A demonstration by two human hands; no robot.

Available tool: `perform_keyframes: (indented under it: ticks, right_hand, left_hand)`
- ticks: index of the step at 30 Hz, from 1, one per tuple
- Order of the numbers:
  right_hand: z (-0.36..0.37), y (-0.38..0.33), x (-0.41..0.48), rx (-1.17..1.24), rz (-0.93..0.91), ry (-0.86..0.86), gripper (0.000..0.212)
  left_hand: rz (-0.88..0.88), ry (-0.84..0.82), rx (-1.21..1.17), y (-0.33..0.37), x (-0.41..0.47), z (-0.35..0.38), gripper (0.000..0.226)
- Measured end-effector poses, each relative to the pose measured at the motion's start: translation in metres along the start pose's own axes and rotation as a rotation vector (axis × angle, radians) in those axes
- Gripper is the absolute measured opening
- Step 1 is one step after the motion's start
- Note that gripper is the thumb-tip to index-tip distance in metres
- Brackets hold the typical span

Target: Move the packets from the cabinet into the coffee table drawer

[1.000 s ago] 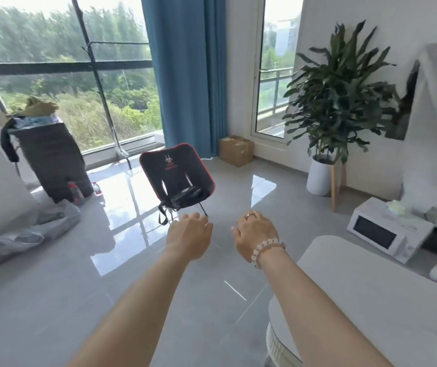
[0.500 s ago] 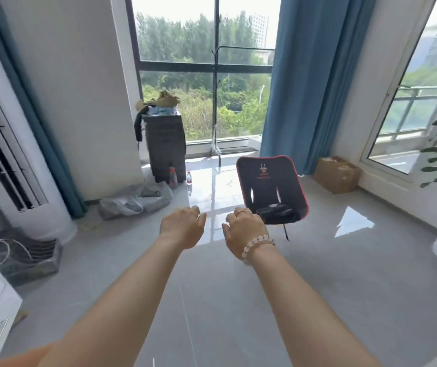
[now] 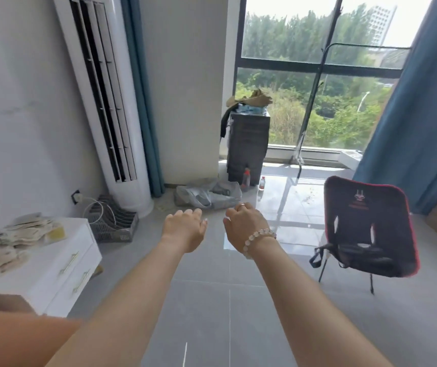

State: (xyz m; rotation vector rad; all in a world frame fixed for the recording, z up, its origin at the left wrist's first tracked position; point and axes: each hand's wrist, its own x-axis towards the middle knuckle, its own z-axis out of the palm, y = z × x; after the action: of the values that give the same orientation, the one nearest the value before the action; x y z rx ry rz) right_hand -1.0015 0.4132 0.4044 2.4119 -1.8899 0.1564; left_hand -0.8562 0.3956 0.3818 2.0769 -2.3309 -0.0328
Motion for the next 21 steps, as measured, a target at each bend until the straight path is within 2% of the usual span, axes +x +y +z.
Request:
perform_keyframes:
  ticks: [11,15,21]
  right_hand:
    - [0.019,-0.030,0.189,0.068,-0.297,0.010,0.038]
    - [0.038,-0.068,0.235,0.079,-0.464,-0.067,0.037]
    - [0.054,-0.134,0.282,0.094,-0.651,-0.075,0.038]
  left_hand:
    - [-0.323,0.026,-0.001,-0.088,0.116,-0.012,0.044]
    - [-0.470,-0.014,0.017,-0.129,0.124,0.004,0.043]
    - [-0.648,-0.090,0.072,-0.193,0.114,0.013,0.045]
